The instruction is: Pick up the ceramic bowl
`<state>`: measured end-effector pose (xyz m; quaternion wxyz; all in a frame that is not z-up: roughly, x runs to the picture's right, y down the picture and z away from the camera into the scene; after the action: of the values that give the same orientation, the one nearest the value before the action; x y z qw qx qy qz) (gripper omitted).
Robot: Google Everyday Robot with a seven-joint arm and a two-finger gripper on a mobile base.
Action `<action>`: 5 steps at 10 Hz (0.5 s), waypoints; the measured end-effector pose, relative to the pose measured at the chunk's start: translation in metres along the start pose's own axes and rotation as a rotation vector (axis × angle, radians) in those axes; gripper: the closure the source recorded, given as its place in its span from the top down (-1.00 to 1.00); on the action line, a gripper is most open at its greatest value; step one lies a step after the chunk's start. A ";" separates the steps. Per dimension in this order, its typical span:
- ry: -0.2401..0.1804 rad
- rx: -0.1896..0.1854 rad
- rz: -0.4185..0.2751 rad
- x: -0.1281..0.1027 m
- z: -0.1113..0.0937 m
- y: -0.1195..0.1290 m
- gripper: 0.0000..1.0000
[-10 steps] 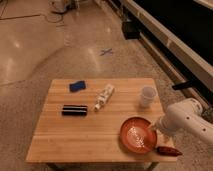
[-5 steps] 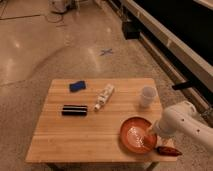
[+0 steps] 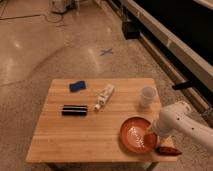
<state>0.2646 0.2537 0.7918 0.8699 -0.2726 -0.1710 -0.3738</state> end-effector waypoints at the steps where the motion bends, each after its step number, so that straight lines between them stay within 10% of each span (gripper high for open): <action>1: -0.002 0.001 0.016 0.002 0.000 -0.001 -0.38; 5: -0.037 0.054 0.117 0.009 -0.016 -0.016 -1.00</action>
<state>0.2599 0.2296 0.7896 0.8940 -0.2654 -0.1810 -0.3124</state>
